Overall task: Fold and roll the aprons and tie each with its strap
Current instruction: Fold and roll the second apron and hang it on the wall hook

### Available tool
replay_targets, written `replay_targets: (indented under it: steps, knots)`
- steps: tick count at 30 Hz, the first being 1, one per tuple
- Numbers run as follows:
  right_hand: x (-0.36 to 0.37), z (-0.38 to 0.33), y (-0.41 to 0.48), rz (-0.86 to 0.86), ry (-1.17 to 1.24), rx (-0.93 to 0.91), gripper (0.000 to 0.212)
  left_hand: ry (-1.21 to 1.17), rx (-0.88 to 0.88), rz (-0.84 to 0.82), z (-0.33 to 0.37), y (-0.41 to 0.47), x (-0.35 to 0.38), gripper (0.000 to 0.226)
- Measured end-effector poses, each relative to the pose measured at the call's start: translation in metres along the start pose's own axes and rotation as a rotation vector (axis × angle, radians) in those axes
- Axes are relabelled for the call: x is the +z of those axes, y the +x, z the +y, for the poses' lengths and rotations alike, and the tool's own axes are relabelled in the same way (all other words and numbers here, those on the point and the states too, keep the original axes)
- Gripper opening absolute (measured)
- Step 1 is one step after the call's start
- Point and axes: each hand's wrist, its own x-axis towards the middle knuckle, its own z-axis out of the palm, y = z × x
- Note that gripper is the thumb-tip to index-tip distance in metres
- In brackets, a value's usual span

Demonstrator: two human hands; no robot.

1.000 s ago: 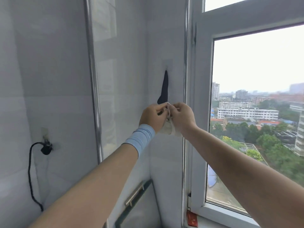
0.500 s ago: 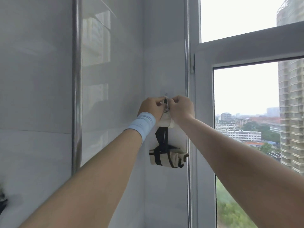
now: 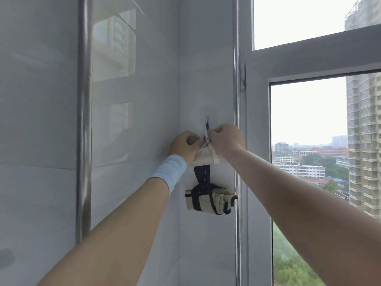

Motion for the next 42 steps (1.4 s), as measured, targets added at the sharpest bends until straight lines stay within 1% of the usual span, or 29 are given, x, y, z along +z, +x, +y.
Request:
replay_targets:
  steps: [2,4,6,8,11,12,14,16,17,20,23,25,27,30,32,34,36,38,42]
  knots:
    - [0.000,0.006,-0.008,0.001,0.046,-0.015,0.037,0.003,0.015,-0.011,-0.003,-0.008,-0.001,0.016]
    - [0.002,0.013,-0.016,0.017,0.082,-0.032,0.044,0.017,0.008,-0.024,-0.002,-0.015,-0.003,0.024]
    - [0.002,0.020,-0.023,0.030,0.146,-0.003,0.047,0.043,0.020,-0.052,0.004,-0.020,-0.002,0.025]
    - [0.001,0.026,-0.029,0.036,0.195,0.036,0.048,0.107,0.072,-0.110,0.013,-0.025,0.001,0.026]
    - [-0.005,0.025,-0.032,0.034,0.271,0.083,0.040,0.164,0.106,-0.103,0.023,-0.029,0.003,0.046]
    - [-0.008,0.024,-0.031,0.014,0.322,0.116,0.037,0.157,0.096,-0.098,0.024,-0.029,0.002,0.049]
    - [-0.014,0.021,-0.028,-0.081,0.405,0.165,0.028,0.147,0.085,-0.118,0.023,-0.028,0.001,0.052]
    - [-0.016,0.021,-0.025,-0.182,0.391,0.145,0.015,0.155,0.078,-0.147,0.021,-0.027,0.000,0.047]
    - [-0.016,0.022,-0.023,-0.195,0.380,0.127,0.013,0.162,0.078,-0.160,0.021,-0.027,0.000,0.043]
    - [-0.015,0.024,-0.019,-0.140,0.392,0.111,0.021,0.149,0.113,-0.184,0.019,-0.029,0.000,0.040]
    - [-0.015,0.023,-0.021,-0.169,0.392,0.120,0.018,0.115,0.125,-0.167,0.020,-0.032,-0.001,0.054]
    - [-0.014,0.023,-0.022,-0.171,0.377,0.125,0.018,0.166,0.134,-0.165,0.019,-0.034,-0.003,0.061]
    - [-0.014,0.023,-0.022,-0.170,0.362,0.115,0.019,0.217,0.138,-0.195,0.018,-0.034,-0.005,0.059]
    - [-0.014,0.026,-0.028,-0.137,0.309,0.038,0.020,0.191,0.124,-0.215,0.014,-0.037,-0.006,0.052]
    - [-0.013,0.028,-0.035,-0.080,0.262,-0.037,0.021,0.145,0.140,-0.173,0.009,-0.039,-0.004,0.039]
    - [-0.010,0.032,-0.041,-0.049,0.207,-0.102,0.021,0.165,0.182,-0.087,0.003,-0.040,-0.003,0.031]
    - [-0.005,0.040,-0.046,-0.047,0.145,-0.154,0.023,0.180,0.205,-0.043,-0.004,-0.043,-0.002,0.029]
    - [0.003,0.052,-0.051,-0.019,0.071,-0.201,0.022,0.176,0.197,-0.045,-0.009,-0.049,0.000,0.029]
    - [0.015,0.069,-0.065,0.015,0.035,-0.264,0.015,0.181,0.183,-0.024,-0.026,-0.061,0.009,0.030]
